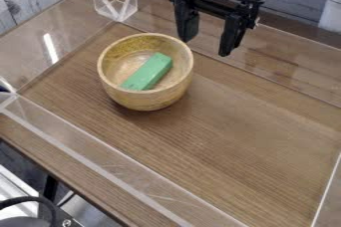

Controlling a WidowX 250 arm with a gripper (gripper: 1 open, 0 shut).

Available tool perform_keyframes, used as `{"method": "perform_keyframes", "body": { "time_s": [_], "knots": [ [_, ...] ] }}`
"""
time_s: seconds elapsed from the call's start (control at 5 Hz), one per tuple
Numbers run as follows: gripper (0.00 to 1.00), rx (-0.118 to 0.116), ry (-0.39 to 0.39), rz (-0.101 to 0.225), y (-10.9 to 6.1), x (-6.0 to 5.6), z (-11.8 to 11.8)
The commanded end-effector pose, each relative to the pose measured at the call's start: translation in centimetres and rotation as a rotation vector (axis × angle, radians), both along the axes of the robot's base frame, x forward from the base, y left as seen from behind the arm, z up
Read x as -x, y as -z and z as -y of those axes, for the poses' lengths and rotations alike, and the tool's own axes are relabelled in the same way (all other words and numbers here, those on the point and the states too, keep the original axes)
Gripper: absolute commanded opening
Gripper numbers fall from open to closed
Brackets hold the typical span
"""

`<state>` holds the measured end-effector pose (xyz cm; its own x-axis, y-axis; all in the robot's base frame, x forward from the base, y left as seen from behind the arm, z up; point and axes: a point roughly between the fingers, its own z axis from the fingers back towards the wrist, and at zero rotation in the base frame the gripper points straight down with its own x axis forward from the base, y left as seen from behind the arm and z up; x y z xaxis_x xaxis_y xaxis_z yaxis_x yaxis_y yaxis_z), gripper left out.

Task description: Remove the green block from inside the brown bowl and put it on the table

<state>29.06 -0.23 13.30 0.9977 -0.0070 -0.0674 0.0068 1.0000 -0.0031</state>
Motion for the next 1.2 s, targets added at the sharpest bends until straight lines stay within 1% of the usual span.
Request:
{"method": "perform_keyframes", "body": {
  "time_s": [0.0, 0.2, 0.4, 0.6, 0.8, 1.0],
  "knots": [
    [1.00, -0.002, 0.006, -0.022, 0.6, 0.2, -0.3],
    [1.00, -0.013, -0.020, -0.037, 0.9, 1.2, -2.7],
    [1.00, -0.013, -0.066, -0.009, 0.3, 1.8, -6.3],
    [1.00, -0.007, -0.080, 0.028, -0.5, 2.1, -9.0],
    [1.00, -0.006, -0.077, 0.048, 0.2, 1.2, -10.4],
    [1.00, -0.001, -0.027, 0.051, 0.5, 0.7, -8.7]
  ]
}}
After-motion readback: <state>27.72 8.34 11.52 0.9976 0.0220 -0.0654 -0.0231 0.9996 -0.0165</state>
